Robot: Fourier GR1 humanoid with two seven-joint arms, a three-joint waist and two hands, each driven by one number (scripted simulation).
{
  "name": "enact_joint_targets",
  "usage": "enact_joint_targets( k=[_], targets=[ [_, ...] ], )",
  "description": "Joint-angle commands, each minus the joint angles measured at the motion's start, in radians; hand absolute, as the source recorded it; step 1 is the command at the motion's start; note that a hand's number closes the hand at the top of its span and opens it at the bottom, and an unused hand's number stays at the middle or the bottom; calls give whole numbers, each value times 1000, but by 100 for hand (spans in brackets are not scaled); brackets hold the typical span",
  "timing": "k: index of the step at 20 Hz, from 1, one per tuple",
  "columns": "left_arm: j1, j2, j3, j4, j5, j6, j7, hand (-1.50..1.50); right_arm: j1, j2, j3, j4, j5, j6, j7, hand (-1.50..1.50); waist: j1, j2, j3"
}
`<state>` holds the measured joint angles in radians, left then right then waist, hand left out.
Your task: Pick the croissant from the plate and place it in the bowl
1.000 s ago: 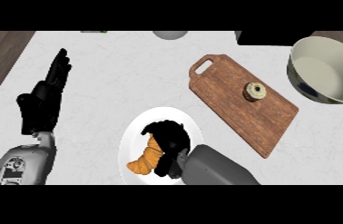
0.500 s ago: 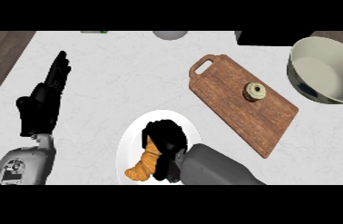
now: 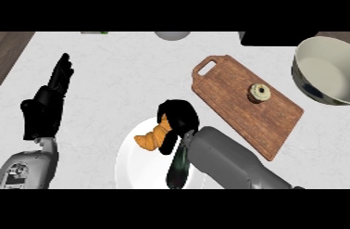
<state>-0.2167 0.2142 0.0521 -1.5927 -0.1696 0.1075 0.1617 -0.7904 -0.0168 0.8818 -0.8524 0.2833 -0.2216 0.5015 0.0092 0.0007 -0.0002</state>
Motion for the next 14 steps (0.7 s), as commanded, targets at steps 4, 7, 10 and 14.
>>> enact_joint_targets(
  k=[4,7,10,14],
  targets=[
    [18,2,16,-21,5,1,-8,0,-85,-28,-148,-104,44,-118,209,150,-23,-9,0],
    [10,1,2,-45,-16,10,40,0,-82,-19,-181,-162,110,-284,219,150,-25,-11,1],
    [27,-4,14,-29,-11,15,7,0,-52,-72,-193,-284,179,-345,288,150,-33,-12,0],
    [54,21,29,-49,15,-23,9,0,-93,-185,-268,-353,268,-334,439,150,-29,-12,0]
  ],
)
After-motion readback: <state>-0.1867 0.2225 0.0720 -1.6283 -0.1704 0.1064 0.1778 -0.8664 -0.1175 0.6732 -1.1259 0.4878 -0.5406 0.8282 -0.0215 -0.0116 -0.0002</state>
